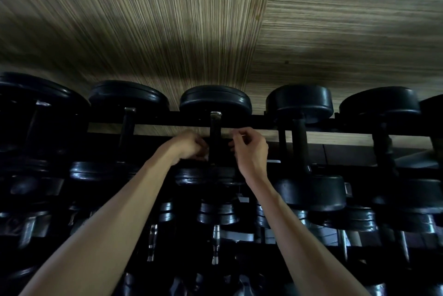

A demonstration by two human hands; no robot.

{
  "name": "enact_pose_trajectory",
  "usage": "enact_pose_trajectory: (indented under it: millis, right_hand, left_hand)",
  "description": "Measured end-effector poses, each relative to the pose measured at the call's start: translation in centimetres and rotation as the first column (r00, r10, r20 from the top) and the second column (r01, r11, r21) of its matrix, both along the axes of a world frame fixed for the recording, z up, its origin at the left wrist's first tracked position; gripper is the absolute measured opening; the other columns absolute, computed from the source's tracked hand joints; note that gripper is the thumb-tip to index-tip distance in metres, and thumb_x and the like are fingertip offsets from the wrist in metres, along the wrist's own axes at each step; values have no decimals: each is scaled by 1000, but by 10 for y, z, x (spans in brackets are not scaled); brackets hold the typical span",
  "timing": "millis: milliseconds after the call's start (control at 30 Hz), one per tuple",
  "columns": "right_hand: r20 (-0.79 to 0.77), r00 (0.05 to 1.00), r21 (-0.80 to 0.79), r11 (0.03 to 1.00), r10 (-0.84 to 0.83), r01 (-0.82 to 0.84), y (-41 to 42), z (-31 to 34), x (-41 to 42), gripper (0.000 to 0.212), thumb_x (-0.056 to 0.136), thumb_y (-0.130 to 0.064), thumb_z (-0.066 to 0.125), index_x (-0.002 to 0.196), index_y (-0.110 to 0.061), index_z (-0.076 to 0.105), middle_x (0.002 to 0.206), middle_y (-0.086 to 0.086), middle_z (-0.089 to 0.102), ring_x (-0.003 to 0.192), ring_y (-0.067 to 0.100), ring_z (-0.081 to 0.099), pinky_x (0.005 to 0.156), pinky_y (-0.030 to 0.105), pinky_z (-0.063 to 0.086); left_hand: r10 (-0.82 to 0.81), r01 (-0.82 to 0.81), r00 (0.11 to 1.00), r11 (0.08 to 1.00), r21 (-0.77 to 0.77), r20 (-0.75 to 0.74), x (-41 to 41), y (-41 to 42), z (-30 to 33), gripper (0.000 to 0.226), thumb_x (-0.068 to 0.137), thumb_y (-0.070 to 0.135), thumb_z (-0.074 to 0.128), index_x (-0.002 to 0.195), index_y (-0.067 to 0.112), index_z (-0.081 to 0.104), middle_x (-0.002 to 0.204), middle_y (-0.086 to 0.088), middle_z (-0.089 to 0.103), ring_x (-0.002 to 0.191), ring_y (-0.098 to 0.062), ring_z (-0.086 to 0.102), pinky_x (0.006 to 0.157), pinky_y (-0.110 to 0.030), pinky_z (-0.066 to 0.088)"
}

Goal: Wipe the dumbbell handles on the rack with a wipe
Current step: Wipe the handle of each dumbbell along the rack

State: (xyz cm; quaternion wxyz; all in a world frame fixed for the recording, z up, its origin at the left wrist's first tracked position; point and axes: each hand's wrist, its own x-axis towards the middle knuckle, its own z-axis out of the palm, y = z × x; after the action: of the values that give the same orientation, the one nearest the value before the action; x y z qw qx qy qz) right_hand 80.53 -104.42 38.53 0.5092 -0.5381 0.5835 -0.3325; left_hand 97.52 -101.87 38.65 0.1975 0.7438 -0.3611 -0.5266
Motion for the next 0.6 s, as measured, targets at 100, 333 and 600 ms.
enact_pose_trajectory:
  millis: [100, 333, 600]
  right_hand:
    - [5, 1000, 8, 1000, 11, -11, -1, 2, 0, 14, 98, -16, 60, 90, -16, 71, 69, 6, 71, 53, 11, 61, 47, 25, 49]
    - [10, 1000, 12, 1000, 13, -13, 0, -1, 0, 15, 98, -20, 60, 87, -17, 69, 69, 5, 70, 56, 14, 62, 50, 27, 50]
    - [-35, 999, -8, 1000, 8, -8, -2, -4, 1, 14, 98, -19, 60, 88, -18, 70, 70, 0, 71, 59, 9, 66, 50, 18, 49]
  left_hand:
    - [-74, 71, 997, 994, 77, 31, 0, 10, 0, 23, 90, -5, 63, 71, 9, 67, 61, 2, 65, 62, -11, 61, 63, -19, 52]
    - [505, -554, 827, 808, -200, -249, -13, -31, 35, 26, 96, -10, 52, 75, 5, 58, 74, -12, 60, 48, -5, 63, 50, -15, 54]
    - [209, -131, 939, 952, -278, 274, -22, 8, 25, 13, 90, 9, 71, 99, -1, 74, 91, -2, 66, 72, -2, 58, 57, -4, 44]
